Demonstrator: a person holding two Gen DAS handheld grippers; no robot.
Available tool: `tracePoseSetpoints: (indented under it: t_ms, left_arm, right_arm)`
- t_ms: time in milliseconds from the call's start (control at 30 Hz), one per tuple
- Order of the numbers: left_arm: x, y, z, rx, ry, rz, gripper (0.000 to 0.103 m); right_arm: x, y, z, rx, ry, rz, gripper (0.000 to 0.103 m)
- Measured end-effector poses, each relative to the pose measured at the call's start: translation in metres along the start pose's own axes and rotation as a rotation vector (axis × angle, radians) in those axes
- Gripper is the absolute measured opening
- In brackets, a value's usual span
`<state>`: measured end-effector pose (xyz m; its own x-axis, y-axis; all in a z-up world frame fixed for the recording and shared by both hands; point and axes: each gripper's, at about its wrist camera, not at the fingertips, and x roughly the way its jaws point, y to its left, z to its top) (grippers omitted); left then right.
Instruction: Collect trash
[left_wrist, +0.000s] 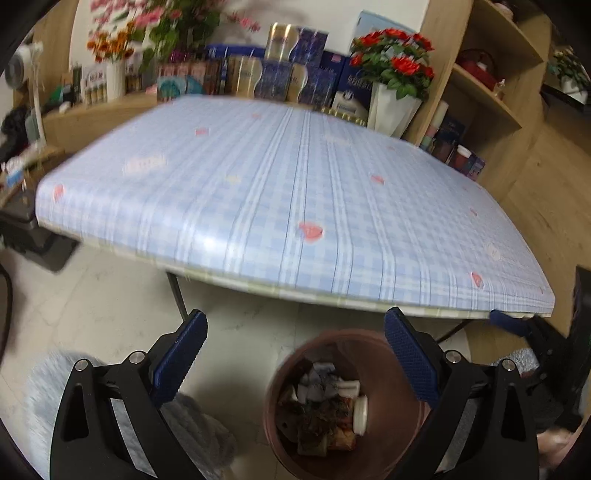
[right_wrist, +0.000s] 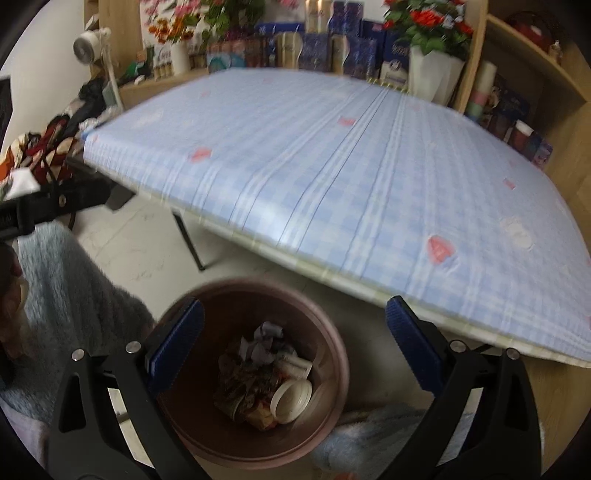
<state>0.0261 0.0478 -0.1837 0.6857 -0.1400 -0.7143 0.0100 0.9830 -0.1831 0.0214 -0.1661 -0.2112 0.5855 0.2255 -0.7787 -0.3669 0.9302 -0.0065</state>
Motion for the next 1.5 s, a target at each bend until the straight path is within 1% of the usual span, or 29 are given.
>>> tracePoseSetpoints:
  t_ms: [100,167,233,333,400,533,633,733,800,900,1033,1500]
  left_arm:
    - [-0.016,-0.008,0.020,0.059,-0.071,0.018,0.094]
    - [-0.030,-0.014,0.037,0.091,-0.123,0.019,0.094]
    - [-0.046,-0.022,0.056,0.125,-0.181,0.016,0.094]
    - [-0.072,-0.036,0.083,0.183,-0.273,0.011,0.097]
    - [-0.087,-0.045,0.099,0.216,-0.319,0.012,0.097]
    - [-0.112,-0.059,0.124,0.259,-0.369,0.016,0.097]
    - [-0.126,-0.063,0.134,0.265,-0.380,0.017,0.097]
    - [-0.135,-0.063,0.141,0.241,-0.369,-0.003,0.097]
    - [-0.139,-0.062,0.142,0.230,-0.365,-0.011,0.097]
    - [-0.144,-0.064,0.141,0.240,-0.370,-0.002,0.097]
    - [-0.148,-0.067,0.139,0.251,-0.380,-0.003,0.097]
    - [-0.154,-0.072,0.139,0.262,-0.396,0.012,0.097]
  right_arm:
    - [-0.017,-0.013,0.024,0.019,-0.045,-0.011,0.097]
    - [-0.031,-0.021,0.042,0.026,-0.076,-0.037,0.097]
    - [-0.052,-0.032,0.066,0.040,-0.127,-0.065,0.097]
    - [-0.078,-0.045,0.091,0.065,-0.183,-0.096,0.097]
    - [-0.096,-0.052,0.107,0.087,-0.214,-0.115,0.097]
    - [-0.130,-0.061,0.126,0.113,-0.285,-0.122,0.097]
    - [-0.150,-0.064,0.132,0.119,-0.321,-0.125,0.097]
    - [-0.164,-0.062,0.134,0.123,-0.348,-0.117,0.097]
    - [-0.171,-0.060,0.135,0.122,-0.361,-0.117,0.097]
    - [-0.180,-0.057,0.134,0.121,-0.380,-0.116,0.097]
    - [-0.186,-0.056,0.133,0.127,-0.395,-0.120,0.097]
    - [-0.193,-0.060,0.131,0.162,-0.405,-0.121,0.097]
